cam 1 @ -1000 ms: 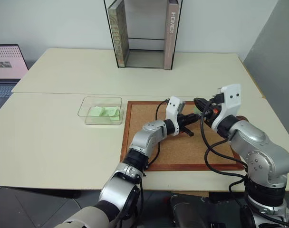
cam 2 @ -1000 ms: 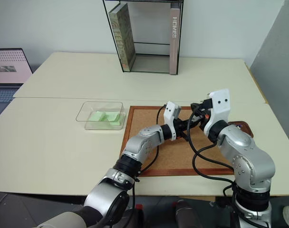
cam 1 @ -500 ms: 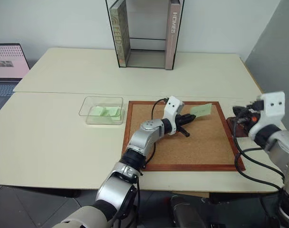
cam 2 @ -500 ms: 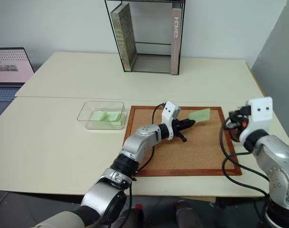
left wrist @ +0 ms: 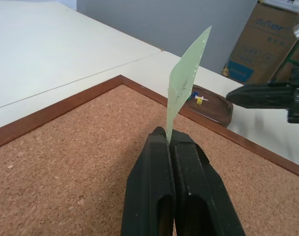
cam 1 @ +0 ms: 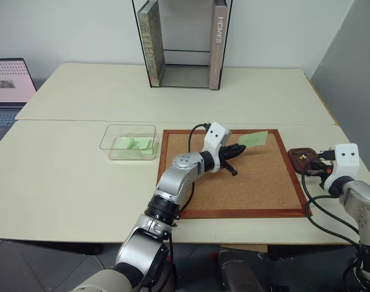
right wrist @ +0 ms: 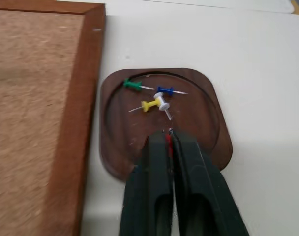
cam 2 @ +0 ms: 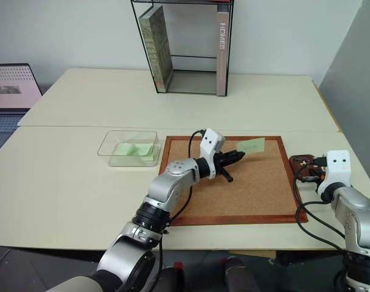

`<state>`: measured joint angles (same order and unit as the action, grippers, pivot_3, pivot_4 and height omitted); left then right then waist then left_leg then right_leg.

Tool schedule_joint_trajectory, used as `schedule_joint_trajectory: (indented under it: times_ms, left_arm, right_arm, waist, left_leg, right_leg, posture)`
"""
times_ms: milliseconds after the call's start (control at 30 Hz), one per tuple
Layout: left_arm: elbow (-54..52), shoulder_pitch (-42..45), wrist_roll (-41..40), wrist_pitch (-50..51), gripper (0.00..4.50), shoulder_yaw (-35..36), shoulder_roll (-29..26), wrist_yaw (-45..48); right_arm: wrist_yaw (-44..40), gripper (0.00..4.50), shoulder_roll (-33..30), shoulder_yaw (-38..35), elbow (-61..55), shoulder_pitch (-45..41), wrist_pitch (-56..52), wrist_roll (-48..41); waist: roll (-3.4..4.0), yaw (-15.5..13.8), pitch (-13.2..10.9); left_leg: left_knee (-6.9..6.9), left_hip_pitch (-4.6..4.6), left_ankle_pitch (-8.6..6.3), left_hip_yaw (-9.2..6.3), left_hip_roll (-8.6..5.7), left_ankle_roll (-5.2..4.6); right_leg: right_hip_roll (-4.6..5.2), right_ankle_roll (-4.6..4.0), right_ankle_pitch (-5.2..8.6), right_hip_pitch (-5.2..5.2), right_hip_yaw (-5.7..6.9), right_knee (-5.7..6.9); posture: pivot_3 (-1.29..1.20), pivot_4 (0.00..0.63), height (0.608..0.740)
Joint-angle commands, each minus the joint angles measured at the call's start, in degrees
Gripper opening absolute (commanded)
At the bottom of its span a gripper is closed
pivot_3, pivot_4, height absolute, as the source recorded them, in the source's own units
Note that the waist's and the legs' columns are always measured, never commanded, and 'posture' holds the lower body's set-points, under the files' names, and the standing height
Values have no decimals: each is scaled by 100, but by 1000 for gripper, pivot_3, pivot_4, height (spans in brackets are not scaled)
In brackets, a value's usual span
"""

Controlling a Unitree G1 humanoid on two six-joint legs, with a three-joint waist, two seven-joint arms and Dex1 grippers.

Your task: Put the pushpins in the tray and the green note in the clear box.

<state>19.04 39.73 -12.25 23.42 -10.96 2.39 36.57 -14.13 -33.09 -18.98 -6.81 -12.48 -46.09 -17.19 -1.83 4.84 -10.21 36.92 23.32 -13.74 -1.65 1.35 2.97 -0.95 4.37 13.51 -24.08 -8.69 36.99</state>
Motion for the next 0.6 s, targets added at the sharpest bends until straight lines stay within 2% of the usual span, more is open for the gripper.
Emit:
schedule_joint_trajectory:
  times_ms: [33,267,500,600]
  left_arm:
    - [-322,20,-8,-16,0,-40,45,-41]
    - [-318,37,-8,-41,0,-36,47,-54]
    - [-276,51,-9,-61,0,-53,37,-30]
    - [-251,67,-9,-72,0,-53,45,-24]
  right_arm:
    - [-53,1285,-52,-9,454,-302,482,151]
    - [-132,2989,-8,-23,627,-429,572,111]
    - [-106,4453,-52,142,568,-304,638,314]
    - [-88,4490,-97,245,601,-255,747,475]
  waist:
    - [0,-7,0]
    - [1,-8,1]
    - [1,-7,1]
    - [1,-7,1]
  left_leg:
    - [0,0,0,-1,0,0]
    - [1,0,0,-1,0,0]
    - [2,0,0,-1,0,0]
    - [2,0,0,-1,0,0]
  right_leg:
    - [0,0,0,1,0,0]
    - [0,1,0,1,0,1]
    - [0,1,-1,1,0,2]
    - [0,1,-1,1,0,2]
  posture:
    - [0,150,740]
    - [0,150,740]
    - [0,150,740]
    - [0,150,740]
